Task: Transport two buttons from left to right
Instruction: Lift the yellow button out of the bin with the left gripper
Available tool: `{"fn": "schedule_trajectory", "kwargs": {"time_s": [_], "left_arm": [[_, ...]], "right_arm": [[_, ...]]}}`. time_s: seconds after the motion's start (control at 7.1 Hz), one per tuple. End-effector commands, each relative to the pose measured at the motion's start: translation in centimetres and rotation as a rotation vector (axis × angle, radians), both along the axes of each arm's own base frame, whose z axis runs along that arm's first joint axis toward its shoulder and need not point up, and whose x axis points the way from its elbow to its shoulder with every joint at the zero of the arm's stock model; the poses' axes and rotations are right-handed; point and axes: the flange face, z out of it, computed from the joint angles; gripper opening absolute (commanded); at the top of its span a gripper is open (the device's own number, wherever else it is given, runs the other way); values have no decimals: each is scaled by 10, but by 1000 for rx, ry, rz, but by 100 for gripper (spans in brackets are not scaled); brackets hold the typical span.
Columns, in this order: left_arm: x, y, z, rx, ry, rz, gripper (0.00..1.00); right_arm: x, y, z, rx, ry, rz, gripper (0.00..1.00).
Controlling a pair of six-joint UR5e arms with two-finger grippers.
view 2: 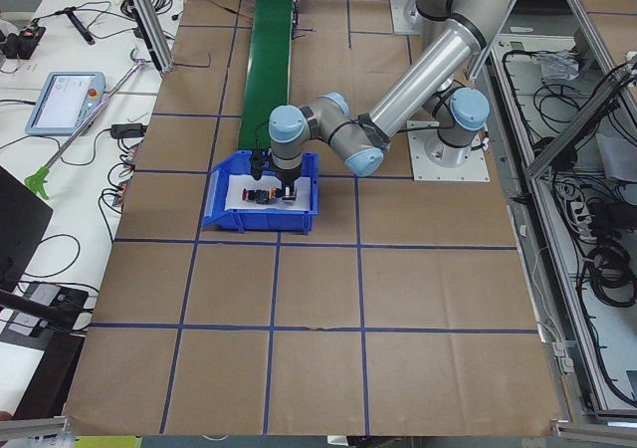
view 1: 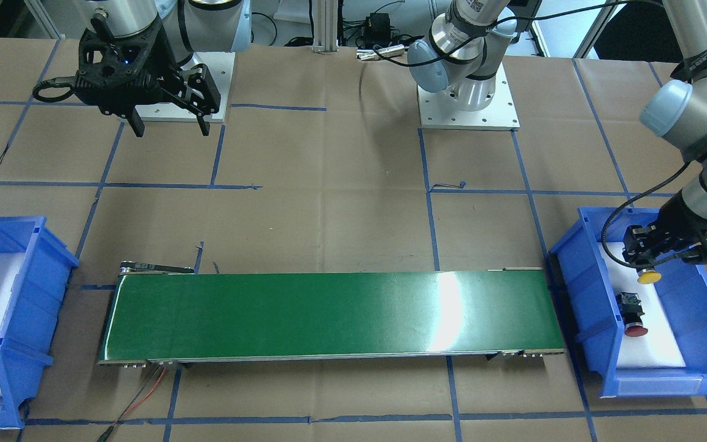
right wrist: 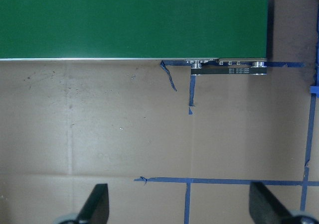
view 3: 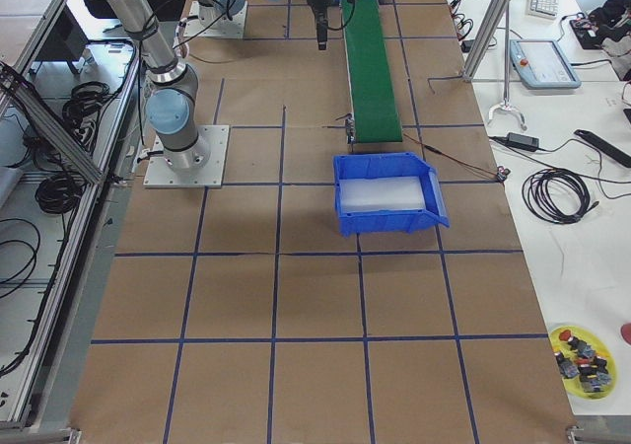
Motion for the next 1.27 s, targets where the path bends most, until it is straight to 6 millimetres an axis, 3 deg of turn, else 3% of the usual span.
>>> {"fn": "schedule_trajectory", "kwargs": {"time_s": [0.0, 0.14, 0.28, 0.42, 0.7, 0.99, 1.13], "left_arm": [[-4, 2, 81, 29, 17, -2, 11], [-6, 2, 107, 34, 21, -4, 11], [-13, -6, 115, 34, 21, -5, 11], [-32, -17, 117, 27, 16, -18, 11], [-117, -45, 119, 14, 21, 41, 11], [-214, -55, 118, 16, 13, 32, 11], [-256, -57, 104, 33, 17, 33, 11]], "right_arm": [[0, 0, 0, 0, 0, 0, 100], [0, 0, 0, 0, -1, 0, 100], [0, 0, 0, 0, -1, 0, 100], [0, 0, -1, 2, -1, 0, 100], [0, 0, 0, 0, -1, 0, 100], [0, 0, 0, 0, -1, 0, 100], [0, 0, 0, 0, -1, 0, 100]]}}
